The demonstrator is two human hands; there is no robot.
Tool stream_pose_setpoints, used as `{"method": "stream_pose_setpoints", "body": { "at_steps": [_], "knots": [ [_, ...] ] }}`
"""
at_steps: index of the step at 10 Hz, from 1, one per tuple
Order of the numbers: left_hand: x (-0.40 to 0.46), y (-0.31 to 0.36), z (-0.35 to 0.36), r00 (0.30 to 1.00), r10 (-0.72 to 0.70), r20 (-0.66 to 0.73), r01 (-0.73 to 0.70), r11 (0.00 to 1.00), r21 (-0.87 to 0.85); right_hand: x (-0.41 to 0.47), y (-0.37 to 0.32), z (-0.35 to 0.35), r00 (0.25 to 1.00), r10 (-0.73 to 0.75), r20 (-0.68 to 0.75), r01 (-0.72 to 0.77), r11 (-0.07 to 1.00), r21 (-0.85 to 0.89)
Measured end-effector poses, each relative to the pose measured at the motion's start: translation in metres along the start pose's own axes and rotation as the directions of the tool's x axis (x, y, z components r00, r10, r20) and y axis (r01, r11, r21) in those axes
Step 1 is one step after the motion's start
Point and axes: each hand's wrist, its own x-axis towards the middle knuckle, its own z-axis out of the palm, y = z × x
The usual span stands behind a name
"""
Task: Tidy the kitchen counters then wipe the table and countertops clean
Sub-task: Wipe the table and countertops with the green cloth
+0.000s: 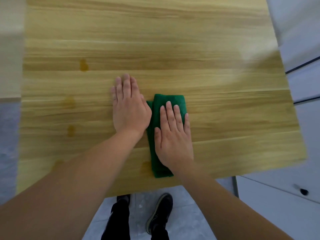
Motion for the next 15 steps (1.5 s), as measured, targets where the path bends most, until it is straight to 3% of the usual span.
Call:
{"method": "stream_pose_setpoints", "body": {
  "at_steps": [2,4,6,7,8,11,15],
  "knots": [
    [0.002,-0.005,-0.012,0.996,0.051,0.071,-0.047,0.997,-0.057,0.006,0.0,-0.004,0.999,0.02,0.048,-0.019,0.999,-0.032],
    [-0.002,-0.075,-0.053,0.99,0.137,-0.017,-0.138,0.99,-0.017,0.008,-0.005,-0.006,0.996,0.037,0.079,-0.032,0.998,-0.062],
    [0.012,-0.161,-0.075,0.981,-0.129,-0.148,0.128,0.992,-0.017,0.022,-0.016,-0.006,0.994,0.072,0.085,-0.068,0.996,-0.056],
    [0.014,-0.185,-0.074,0.959,-0.254,-0.121,0.251,0.967,-0.046,0.054,-0.035,-0.009,0.993,0.093,0.076,-0.092,0.996,-0.023],
    [0.014,-0.196,-0.068,0.968,-0.243,-0.061,0.241,0.97,-0.026,0.09,-0.047,-0.011,0.996,0.061,0.063,-0.06,0.998,-0.023],
    [0.013,-0.196,-0.058,0.968,-0.234,-0.086,0.236,0.972,0.004,0.183,-0.066,-0.021,0.999,-0.01,0.047,0.013,0.998,-0.058],
    [0.014,-0.195,-0.059,0.963,-0.264,-0.054,0.265,0.964,0.003,0.205,-0.069,-0.023,1.0,-0.01,0.028,0.012,0.997,-0.078]
  ]
}}
